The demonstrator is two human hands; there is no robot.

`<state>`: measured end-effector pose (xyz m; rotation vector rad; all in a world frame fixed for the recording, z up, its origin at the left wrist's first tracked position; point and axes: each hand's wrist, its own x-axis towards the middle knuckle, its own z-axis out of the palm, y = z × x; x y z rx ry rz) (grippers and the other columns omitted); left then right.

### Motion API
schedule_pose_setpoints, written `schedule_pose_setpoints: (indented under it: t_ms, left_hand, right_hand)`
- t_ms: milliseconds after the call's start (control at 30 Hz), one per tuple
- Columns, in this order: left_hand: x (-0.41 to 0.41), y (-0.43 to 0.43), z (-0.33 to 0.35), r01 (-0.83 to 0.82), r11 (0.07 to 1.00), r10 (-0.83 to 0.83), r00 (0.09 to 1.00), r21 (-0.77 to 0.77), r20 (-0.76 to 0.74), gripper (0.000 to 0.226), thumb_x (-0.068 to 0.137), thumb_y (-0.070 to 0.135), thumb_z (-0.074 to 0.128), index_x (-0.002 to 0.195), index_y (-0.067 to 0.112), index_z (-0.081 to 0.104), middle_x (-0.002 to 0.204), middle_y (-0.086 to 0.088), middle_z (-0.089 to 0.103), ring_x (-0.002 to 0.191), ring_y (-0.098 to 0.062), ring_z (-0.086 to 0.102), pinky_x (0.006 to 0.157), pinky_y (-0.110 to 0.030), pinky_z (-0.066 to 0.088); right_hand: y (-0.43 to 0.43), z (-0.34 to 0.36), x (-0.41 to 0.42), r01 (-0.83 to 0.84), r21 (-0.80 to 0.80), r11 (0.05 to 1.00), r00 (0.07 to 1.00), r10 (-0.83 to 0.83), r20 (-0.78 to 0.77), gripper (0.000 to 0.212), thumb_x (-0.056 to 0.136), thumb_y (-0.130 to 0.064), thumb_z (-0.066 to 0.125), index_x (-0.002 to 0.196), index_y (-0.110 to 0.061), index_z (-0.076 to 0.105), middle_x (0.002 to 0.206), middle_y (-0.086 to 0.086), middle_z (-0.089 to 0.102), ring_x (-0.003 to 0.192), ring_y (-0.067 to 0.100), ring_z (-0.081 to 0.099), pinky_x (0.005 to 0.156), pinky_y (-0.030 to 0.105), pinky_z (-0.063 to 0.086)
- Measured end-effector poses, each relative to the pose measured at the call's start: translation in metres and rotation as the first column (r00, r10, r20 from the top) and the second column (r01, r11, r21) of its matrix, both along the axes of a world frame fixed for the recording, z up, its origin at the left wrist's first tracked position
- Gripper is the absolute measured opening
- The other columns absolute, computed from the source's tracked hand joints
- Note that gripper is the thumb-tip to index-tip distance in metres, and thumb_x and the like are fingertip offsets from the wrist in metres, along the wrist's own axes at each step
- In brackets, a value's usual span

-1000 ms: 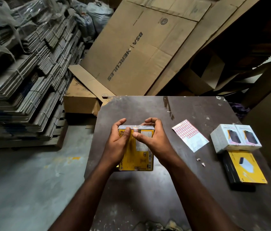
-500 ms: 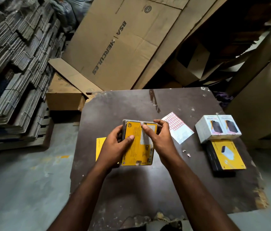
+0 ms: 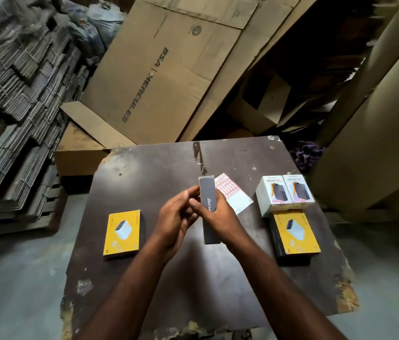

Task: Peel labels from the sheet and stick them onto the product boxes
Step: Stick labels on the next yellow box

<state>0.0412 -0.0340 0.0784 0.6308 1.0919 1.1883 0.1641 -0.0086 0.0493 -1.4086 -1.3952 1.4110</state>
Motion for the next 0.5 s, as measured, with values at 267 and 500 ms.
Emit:
schedule_pose_setpoints:
  t_ms: [267, 500]
  left_hand:
    - [0.046, 0.010, -0.023, 0.013, 0.999, 0.000, 0.945, 0.038, -0.328, 0.025, 0.096, 0.010, 0.060, 0.118, 0.021, 0.064, 0.125, -0.004, 0.067, 0.112, -0.014, 0.065, 0.099, -0.037, 0.053]
    - [0.095, 0.012, -0.049, 0.056, 0.993, -0.085, 0.946, -0.100, -0.313, 0.045, 0.091, 0.009, 0.068, 0.129, 0.021, 0.045, 0.128, -0.006, 0.059, 0.106, -0.018, 0.065, 0.080, -0.038, 0.060]
  right_hand:
    - [0.016, 0.001, 0.082, 0.065, -0.062, 0.996, 0.996, -0.069, -0.057, 0.026, 0.092, -0.028, 0.070, 0.114, -0.016, 0.064, 0.099, 0.004, 0.074, 0.089, 0.018, 0.071, 0.079, 0.036, 0.060]
    - [0.020, -0.011, 0.146, 0.073, -0.195, 0.978, 0.983, -0.104, -0.154, 0.028, 0.093, -0.031, 0.069, 0.112, -0.012, 0.067, 0.095, 0.007, 0.077, 0.079, 0.020, 0.075, 0.059, 0.029, 0.057]
